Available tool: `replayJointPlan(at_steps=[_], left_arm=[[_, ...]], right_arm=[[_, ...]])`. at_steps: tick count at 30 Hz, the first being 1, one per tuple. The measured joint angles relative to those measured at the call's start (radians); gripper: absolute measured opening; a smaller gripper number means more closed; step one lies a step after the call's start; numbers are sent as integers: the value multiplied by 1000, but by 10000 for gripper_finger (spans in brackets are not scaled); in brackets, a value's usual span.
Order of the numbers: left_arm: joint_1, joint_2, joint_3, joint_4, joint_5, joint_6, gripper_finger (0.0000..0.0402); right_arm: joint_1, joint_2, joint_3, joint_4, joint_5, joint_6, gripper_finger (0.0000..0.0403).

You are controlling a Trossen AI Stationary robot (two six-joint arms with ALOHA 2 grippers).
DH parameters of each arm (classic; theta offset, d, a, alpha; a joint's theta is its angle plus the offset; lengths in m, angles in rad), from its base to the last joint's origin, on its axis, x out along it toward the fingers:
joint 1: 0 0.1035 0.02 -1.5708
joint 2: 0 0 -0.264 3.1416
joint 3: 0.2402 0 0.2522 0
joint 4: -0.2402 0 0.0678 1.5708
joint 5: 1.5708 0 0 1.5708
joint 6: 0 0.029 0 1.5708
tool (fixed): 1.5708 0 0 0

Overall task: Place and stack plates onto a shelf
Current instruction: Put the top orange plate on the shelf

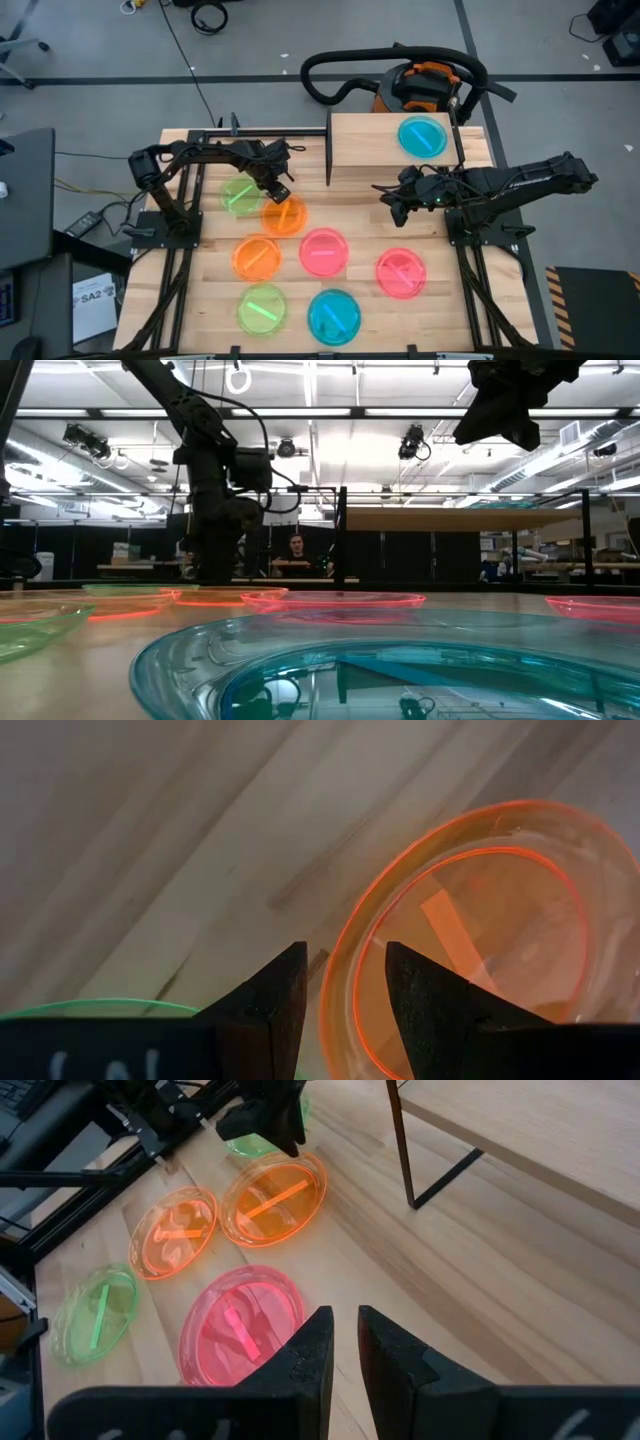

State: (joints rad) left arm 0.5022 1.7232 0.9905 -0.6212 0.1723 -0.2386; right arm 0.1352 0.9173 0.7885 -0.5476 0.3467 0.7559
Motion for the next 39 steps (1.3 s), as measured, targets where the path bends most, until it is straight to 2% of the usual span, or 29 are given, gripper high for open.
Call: replayJointPlan(at_steps=[15,28,32,39], left_arm=[[0,9,0,13,-28,0,144],[1,62,2,24,27,-1,140],[1,63,1,26,39,-1,119],[0,64,0,25,49,-1,62]], right_arm=[[0,0,0,0,0,0,57],[0,0,0,2,0,-6,57],[0,0,0,2,0,-15,57],[0,0,0,2,1,-18,57]])
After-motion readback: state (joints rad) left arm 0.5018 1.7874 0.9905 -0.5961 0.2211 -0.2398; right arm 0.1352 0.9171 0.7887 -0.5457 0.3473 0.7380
